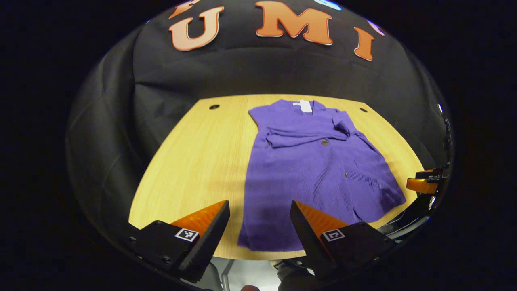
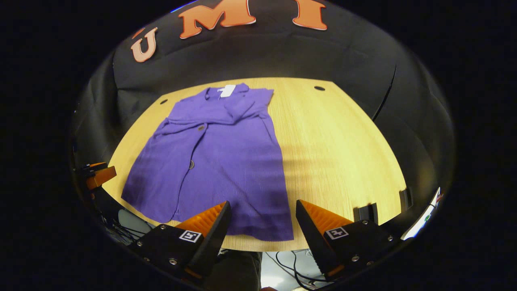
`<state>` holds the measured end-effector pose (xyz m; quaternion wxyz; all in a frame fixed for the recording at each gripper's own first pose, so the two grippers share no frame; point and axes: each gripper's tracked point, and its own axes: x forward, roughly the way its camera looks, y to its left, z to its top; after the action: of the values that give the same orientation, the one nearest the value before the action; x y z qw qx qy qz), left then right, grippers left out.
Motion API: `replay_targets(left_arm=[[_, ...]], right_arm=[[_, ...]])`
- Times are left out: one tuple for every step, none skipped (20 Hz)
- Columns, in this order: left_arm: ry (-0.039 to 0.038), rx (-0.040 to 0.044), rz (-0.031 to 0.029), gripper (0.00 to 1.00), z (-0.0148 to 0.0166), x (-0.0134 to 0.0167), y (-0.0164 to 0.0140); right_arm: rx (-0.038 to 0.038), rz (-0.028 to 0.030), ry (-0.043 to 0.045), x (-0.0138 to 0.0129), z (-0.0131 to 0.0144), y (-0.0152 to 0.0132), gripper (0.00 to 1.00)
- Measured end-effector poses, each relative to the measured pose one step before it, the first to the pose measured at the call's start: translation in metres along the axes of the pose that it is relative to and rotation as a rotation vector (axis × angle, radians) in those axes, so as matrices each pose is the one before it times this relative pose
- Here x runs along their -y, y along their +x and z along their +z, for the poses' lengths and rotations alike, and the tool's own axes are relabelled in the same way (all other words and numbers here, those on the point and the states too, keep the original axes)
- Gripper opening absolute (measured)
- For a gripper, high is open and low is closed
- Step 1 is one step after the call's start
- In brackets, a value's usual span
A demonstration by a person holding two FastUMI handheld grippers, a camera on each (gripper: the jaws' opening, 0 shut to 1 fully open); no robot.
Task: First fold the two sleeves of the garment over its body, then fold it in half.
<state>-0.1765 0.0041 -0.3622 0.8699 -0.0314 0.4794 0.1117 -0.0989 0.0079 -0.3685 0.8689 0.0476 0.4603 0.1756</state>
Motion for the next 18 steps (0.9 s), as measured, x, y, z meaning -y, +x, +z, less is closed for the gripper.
replay_targets(left_arm=[[-0.01963, -0.04287, -0.01031, 0.99, -0.00860, -0.00019, 0.00740], [-0.01802, -0.03484, -0.00078, 0.97, -0.00831, -0.00039, 0.00261], [-0.01570, -0.03552, 0.00564, 0.97, -0.00553, -0.00288, 0.00446], [-0.01233, -0.02913, 0.00144, 0.97, -0.00380, -0.00269, 0.00497], [-0.01031, -0.03074, 0.00061, 0.98, -0.00314, -0.00127, 0.00578], [-0.00551, -0.03005, -0.00233, 0.98, -0.00305, 0.00171, 0.00411], [-0.00269, -0.02532, 0.00814, 0.98, -0.00322, -0.00242, 0.00436], [-0.00288, -0.02051, 0.00814, 0.98, -0.00273, -0.00180, 0.00452], [-0.00280, -0.02394, 0.00808, 0.98, -0.00235, -0.00065, 0.00357], [-0.00709, -0.01819, 0.00561, 0.98, -0.00179, 0.00074, 0.00405], [-0.00734, -0.01924, -0.00107, 0.98, -0.00015, 0.00074, 0.00367], [-0.00476, -0.01796, -0.00421, 0.98, -0.00078, -0.00111, 0.00695], [-0.00243, -0.02263, -0.00150, 0.98, -0.00186, -0.00021, 0.00468], [0.00016, -0.01347, -0.00014, 0.98, -0.00241, -0.00013, 0.00334], [0.00119, -0.01834, 0.00072, 0.98, -0.00059, 0.00085, 0.00424], [0.00404, -0.02078, -0.00025, 0.98, -0.00299, 0.00229, 0.00257], [0.00652, -0.00817, 0.00771, 0.98, -0.00024, -0.00011, 0.00365], [0.00964, -0.00668, 0.01367, 0.98, 0.00145, 0.00095, 0.00207]], right_arm=[[-0.02599, 0.00450, 0.00490, 0.00009, -0.00465, 0.00346, 0.95], [-0.02892, 0.01056, 0.00233, -0.00203, -0.00412, 0.00393, 0.95], [-0.02850, 0.00151, -0.00141, 0.00008, -0.00532, 0.00220, 0.95], [-0.01379, 0.00005, -0.00480, 0.00087, -0.00197, 0.00302, 0.96], [-0.01483, -0.00577, -0.00700, 0.00180, -0.00181, 0.00217, 0.95], [-0.01625, 0.00212, -0.00470, -0.00103, -0.00283, 0.00182, 0.96], [-0.02107, 0.00195, -0.00117, -0.00130, -0.00285, 0.00227, 0.96], [-0.02014, 0.00460, -0.00036, -0.00058, -0.00261, 0.00189, 0.95], [-0.01573, 0.00015, -0.00005, -0.00028, -0.00188, 0.00207, 0.95], [-0.01825, 0.00121, -0.00184, 0.00012, -0.00258, 0.00258, 0.96], [-0.01681, -0.00085, -0.00073, 0.00109, -0.00276, 0.00220, 0.95], [-0.01125, 0.00091, -0.00092, 0.00104, -0.00215, 0.00312, 0.96], [-0.01333, -0.00201, -0.00073, 0.00191, -0.00211, 0.00232, 0.96], [-0.00991, 0.00068, 0.00048, 0.00113, -0.00258, 0.00227, 0.96], [-0.00966, 0.00351, 0.00100, -0.00010, -0.00189, 0.00139, 0.95], [-0.00500, 0.00303, 0.00014, -0.00084, -0.00086, 0.00126, 0.96], [-0.00552, -0.00212, 0.00104, 0.00050, -0.00086, 0.00214, 0.96], [-0.00691, -0.00051, 0.00120, 0.00067, -0.00142, 0.00197, 0.96]])
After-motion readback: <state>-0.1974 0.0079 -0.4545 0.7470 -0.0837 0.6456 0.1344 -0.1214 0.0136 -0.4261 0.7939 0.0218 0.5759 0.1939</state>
